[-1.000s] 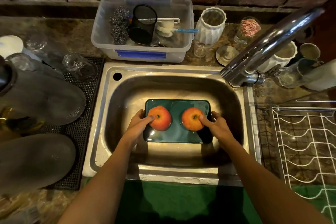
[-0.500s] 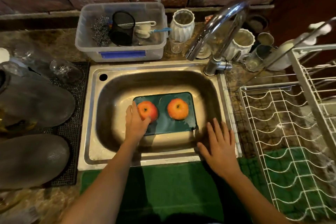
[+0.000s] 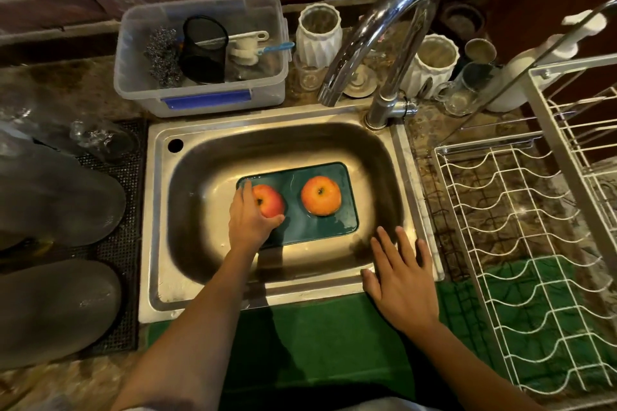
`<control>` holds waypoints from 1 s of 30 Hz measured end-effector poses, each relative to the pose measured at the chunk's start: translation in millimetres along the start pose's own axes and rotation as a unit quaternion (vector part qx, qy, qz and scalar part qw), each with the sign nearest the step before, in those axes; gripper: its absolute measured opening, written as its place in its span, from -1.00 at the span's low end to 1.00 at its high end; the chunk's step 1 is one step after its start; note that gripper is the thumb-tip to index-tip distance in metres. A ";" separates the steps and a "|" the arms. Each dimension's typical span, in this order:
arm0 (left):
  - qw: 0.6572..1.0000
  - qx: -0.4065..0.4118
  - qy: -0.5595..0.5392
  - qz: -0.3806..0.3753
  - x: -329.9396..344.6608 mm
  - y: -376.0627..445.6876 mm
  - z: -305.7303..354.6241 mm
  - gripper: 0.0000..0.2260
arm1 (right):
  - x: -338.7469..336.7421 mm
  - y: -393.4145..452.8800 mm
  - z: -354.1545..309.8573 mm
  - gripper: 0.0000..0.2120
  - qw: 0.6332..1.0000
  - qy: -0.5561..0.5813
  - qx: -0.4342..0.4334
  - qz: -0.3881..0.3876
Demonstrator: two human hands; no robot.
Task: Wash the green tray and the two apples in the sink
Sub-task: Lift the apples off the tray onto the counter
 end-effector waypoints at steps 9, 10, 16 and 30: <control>1.000 -0.020 -0.018 0.005 6.8 3.4 0.4 -0.08 | -0.8 -0.4 -1.8 -0.43 1.000 -0.008 -0.011 0.016; 1.000 -0.017 -0.017 0.012 5.7 2.7 0.7 -0.10 | -0.9 -0.4 -2.0 -0.42 1.000 -0.008 -0.011 0.014; 0.996 -0.038 -0.035 0.067 -7.2 -18.7 2.9 -0.17 | -2.8 -0.1 -1.9 -0.42 1.000 -0.007 0.001 -0.003; 0.946 -0.181 -0.130 0.236 -93.6 -195.8 -83.2 -0.10 | -4.2 0.5 -1.7 -0.41 0.999 -0.018 0.018 -0.026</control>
Point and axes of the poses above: each hand's wrist, its own y-axis towards the middle knuckle, its own x-axis out of the palm, z = x × y, the point moved 6 cm from there along y, towards the middle knuckle, and after that the axes turned 13 degrees about y, right-handed, at the moved point
